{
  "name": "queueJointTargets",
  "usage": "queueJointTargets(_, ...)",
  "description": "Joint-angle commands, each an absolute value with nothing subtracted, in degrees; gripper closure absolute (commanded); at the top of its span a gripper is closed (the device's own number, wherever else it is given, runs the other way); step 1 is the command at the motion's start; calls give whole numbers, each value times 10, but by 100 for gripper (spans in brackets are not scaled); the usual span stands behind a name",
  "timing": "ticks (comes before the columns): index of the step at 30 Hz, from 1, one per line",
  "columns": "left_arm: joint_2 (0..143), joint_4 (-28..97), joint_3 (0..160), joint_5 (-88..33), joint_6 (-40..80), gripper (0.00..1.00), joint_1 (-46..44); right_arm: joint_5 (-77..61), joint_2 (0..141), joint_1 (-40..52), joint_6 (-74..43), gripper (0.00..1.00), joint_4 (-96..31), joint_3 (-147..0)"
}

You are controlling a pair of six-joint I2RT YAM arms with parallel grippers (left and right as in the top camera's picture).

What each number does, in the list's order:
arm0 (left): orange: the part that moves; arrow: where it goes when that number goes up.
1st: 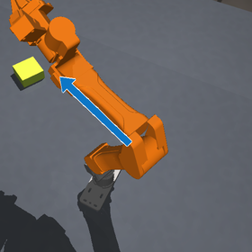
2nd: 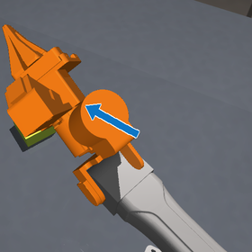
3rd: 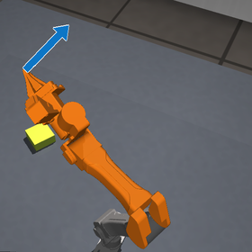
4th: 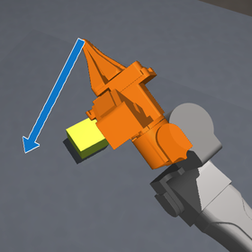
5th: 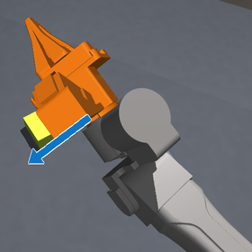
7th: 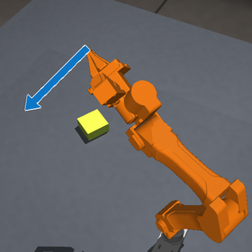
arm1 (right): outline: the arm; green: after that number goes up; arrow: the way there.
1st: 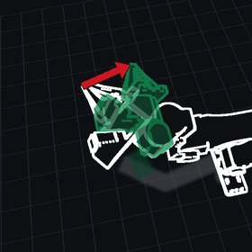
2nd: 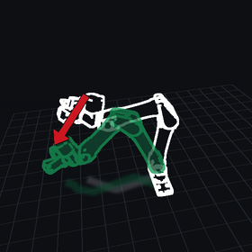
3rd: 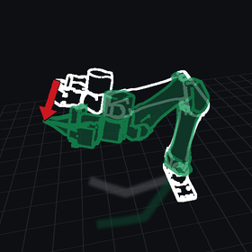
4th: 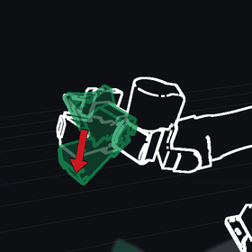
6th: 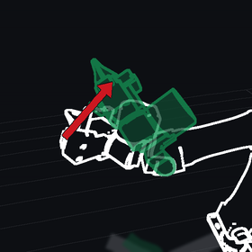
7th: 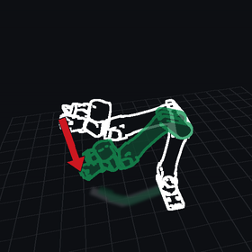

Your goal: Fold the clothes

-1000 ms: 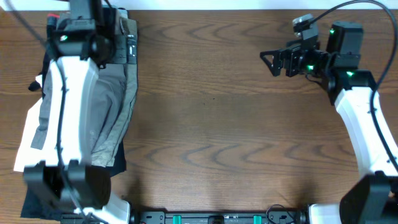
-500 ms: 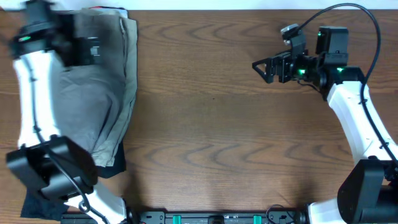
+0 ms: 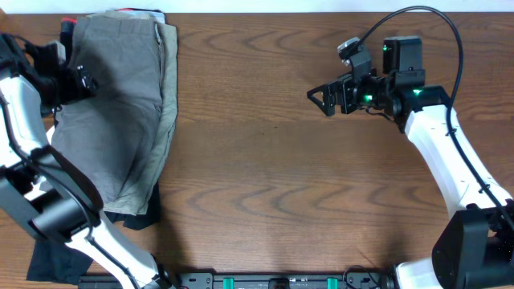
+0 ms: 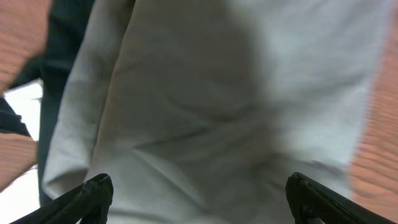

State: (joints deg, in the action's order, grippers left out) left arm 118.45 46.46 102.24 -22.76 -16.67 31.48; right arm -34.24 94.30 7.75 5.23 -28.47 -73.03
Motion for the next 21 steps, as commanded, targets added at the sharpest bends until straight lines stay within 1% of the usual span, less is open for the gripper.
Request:
queueJointTargets(1,1207,457,1032,-240,-177,10,331,-327,950,84,63,1,-295,-741)
queueJointTargets(10,1211,423,1034,-240,-180,10,341,-315,950,84,65,1,-305,-741)
queueJointTargets(21,1261,409,1034,-240,-175,11,336,-312,950,84,65,1,-304,-741)
